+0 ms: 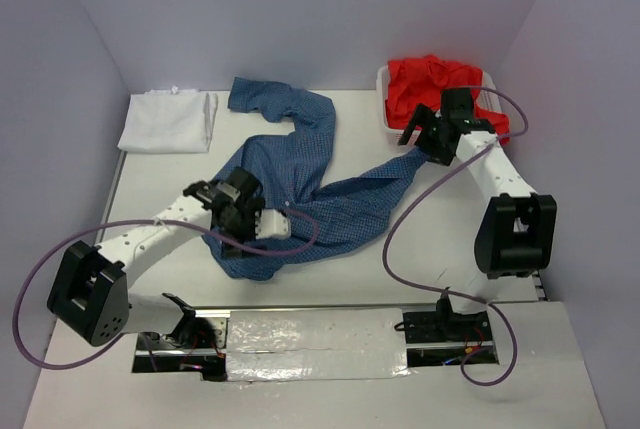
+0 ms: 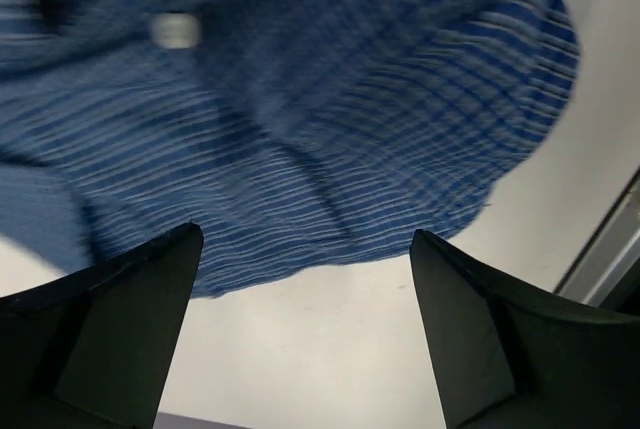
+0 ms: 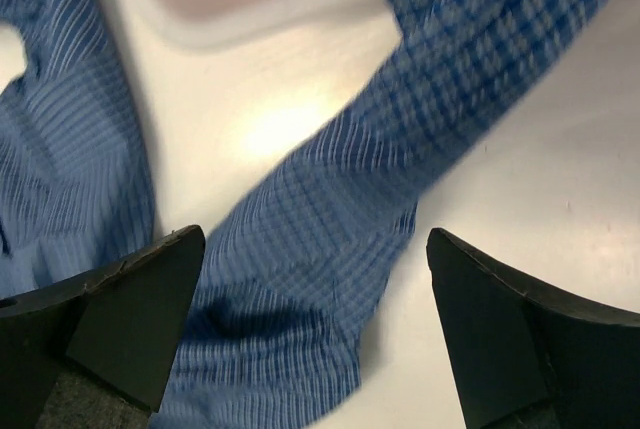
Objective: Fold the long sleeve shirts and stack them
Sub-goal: Flatten the shirt out
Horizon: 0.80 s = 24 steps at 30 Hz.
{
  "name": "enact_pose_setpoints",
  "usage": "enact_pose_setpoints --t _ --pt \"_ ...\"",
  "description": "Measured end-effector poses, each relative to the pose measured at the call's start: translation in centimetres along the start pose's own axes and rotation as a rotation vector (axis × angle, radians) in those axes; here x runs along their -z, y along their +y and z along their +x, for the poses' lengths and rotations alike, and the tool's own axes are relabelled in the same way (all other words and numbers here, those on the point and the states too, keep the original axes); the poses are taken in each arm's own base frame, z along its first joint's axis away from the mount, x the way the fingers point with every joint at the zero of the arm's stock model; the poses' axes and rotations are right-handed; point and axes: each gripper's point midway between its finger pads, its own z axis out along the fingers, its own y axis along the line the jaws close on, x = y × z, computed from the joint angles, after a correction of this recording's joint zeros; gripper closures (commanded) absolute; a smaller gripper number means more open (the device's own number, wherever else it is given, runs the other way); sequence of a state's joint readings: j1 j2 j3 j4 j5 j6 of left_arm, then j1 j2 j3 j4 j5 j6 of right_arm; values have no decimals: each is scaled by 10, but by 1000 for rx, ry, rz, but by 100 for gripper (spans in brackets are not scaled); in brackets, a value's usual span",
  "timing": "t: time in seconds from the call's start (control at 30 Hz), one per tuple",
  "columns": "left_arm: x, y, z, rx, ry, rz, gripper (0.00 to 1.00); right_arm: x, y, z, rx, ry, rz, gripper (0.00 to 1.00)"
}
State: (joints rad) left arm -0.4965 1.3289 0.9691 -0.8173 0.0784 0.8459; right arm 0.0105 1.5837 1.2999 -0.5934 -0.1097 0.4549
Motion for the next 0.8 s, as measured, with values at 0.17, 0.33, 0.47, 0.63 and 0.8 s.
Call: enact_pose_setpoints --t 0.17,0.33,0.47,0.63,0.8 --pt "-35 -46 23 -49 87 60 1 -48 -19 -7 -63 10 71 0" --pt "-53 -26 24 -12 83 -87 24 -85 -44 13 -112 88 145 4" --pt "-60 -21 28 17 84 -145 75 -95 -41 16 -117 79 116 49" --pt "-57 -7 36 96 86 -193 100 -96 -34 20 -104 49 81 100" --pt "-17 68 71 363 74 -376 100 -50 -23 24 -26 -18 55 100"
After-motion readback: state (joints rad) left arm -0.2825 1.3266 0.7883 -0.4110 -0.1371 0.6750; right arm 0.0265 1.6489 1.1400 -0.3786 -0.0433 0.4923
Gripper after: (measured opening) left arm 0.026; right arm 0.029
